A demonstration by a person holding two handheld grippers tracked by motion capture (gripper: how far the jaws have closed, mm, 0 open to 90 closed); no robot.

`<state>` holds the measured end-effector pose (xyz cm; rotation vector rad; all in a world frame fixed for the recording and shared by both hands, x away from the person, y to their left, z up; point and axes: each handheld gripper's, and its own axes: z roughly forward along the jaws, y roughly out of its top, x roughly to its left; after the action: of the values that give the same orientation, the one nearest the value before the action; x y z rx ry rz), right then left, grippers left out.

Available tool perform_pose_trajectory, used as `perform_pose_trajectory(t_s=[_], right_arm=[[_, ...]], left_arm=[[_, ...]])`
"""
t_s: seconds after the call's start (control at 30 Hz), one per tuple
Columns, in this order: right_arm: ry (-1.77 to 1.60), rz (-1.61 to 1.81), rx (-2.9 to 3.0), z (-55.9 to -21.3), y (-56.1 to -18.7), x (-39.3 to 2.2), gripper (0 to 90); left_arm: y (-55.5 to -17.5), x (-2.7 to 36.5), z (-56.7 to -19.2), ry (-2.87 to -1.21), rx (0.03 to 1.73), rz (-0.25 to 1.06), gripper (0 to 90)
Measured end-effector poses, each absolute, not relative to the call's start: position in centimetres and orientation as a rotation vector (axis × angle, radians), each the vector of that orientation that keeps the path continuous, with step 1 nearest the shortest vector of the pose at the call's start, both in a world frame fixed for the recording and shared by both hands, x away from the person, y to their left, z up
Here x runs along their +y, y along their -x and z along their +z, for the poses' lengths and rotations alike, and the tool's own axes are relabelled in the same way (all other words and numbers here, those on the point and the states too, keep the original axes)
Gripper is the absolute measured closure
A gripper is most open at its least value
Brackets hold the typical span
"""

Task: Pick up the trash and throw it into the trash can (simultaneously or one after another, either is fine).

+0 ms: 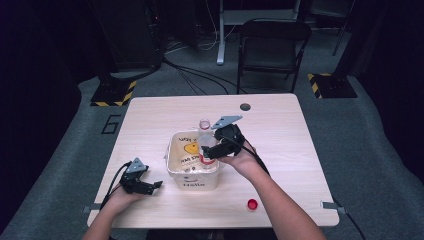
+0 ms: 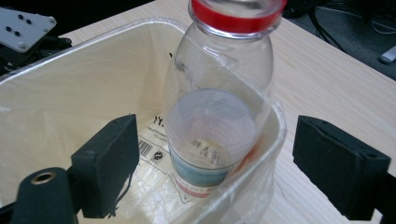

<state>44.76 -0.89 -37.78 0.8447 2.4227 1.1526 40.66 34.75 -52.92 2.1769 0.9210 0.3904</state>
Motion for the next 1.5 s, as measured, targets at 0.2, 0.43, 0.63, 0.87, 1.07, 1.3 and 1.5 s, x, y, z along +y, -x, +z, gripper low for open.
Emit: perform_pose_trajectory(t_s=[0.2, 0.43, 0.63, 0.87, 1.07, 1.3, 1.5], right_arm=[[-0.871, 1.195, 2.401, -37.3, -44.0, -2.2, 18.8], [-0.867, 1.247, 2.372, -36.9, -43.0, -3.6, 25.9], [-0.857, 1.273, 2.369, -36.7, -42.2, -4.8, 32.6], [-0.859, 1.270, 2.353, -36.8, -40.9, -6.2, 33.3], [-0.857, 1.244, 2.367, -37.3, -39.9, -7.4, 37.3], [-0.874, 1.248, 2.356, -37.8, -38.7, -8.6, 37.9], [-0.866, 1.251, 2.337, -37.9, -37.6, -9.3, 38.4]], left_arm=[[-40.7, 34.7, -53.0, -2.166, 0.922, 0.401, 8.1], [-40.7, 34.7, -53.0, -2.165, 0.923, 0.401, 8.1], [-40.7, 34.7, -53.0, -2.166, 0.922, 0.401, 8.1], [-40.7, 34.7, -53.0, -2.166, 0.922, 0.401, 8.1], [-40.7, 34.7, -53.0, -2.165, 0.923, 0.401, 8.1], [-40.7, 34.7, -53.0, -2.165, 0.923, 0.401, 8.1], [-40.7, 34.7, -53.0, -2.166, 0.923, 0.401, 8.1]])
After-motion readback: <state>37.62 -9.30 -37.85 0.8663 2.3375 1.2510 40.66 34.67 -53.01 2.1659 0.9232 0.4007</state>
